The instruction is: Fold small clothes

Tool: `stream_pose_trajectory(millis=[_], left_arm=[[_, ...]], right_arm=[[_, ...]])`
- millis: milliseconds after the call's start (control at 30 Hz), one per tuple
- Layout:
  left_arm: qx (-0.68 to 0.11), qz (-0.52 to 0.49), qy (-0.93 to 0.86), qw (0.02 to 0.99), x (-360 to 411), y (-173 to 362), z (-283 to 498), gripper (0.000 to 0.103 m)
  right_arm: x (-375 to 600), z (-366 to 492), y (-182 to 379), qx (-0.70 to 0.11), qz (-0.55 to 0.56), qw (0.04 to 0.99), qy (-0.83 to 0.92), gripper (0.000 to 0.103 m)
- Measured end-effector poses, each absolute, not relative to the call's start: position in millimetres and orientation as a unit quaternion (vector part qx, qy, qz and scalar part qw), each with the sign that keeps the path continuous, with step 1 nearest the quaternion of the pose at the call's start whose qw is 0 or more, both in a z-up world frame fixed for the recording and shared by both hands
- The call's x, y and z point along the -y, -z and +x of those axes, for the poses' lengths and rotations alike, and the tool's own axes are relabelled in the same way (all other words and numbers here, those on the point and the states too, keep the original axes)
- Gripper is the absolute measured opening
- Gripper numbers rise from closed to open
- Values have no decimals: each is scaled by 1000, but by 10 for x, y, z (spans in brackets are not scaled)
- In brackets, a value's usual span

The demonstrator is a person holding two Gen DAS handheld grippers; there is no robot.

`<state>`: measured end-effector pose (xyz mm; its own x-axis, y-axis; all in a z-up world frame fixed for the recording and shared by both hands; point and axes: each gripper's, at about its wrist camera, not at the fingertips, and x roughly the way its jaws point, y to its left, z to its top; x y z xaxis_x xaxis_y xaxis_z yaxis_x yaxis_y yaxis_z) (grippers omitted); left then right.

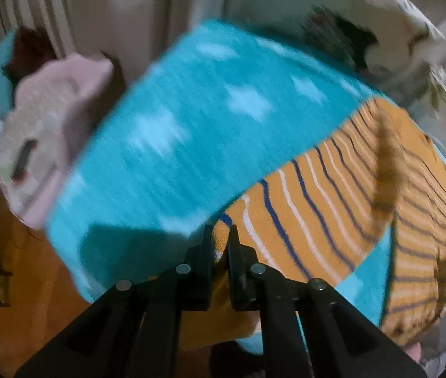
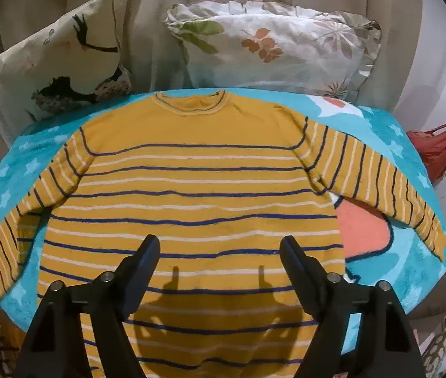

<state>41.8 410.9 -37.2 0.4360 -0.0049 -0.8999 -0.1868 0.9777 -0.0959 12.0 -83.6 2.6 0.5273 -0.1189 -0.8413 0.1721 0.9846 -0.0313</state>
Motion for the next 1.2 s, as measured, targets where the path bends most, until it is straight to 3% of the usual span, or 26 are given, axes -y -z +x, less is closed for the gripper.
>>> stream_pose_trajectory(millis=[200, 367, 533, 600, 733, 933, 1000, 1067, 1200], left_arm=[[-503, -44, -102, 857, -4509, 58, 927, 8], [-493, -10, -123, 861, -4524, 26, 1172, 15], [-484, -38, -127, 865, -4532, -4, 1175, 33], [-478, -48, -116, 869, -4444, -37, 1091, 34], [-464, -69, -67, 881, -4123, -109, 888, 54], [-492, -106, 31, 863, -3390, 84, 484, 56], [-507, -106, 58, 853, -3061, 199, 324, 56], [-524, -111, 76, 841, -2775, 304, 201, 56], [-542, -96, 98, 829, -2291, 450, -25, 57]], right_arm=[[768, 61, 33, -484, 29, 870, 88, 81], [848, -58, 87, -489, 38, 865, 104, 81], [1020, -224, 125, -495, 45, 858, 130, 81], [1119, -290, 124, -495, 47, 856, 144, 81], [1530, -535, 122, -500, 59, 841, 198, 81], [2093, -862, 289, -521, 133, 818, 204, 81], [2166, -888, 376, -528, 155, 815, 181, 77], [2177, -877, 473, -539, 186, 809, 141, 64], [2120, -894, 619, -554, 208, 803, 77, 60]])
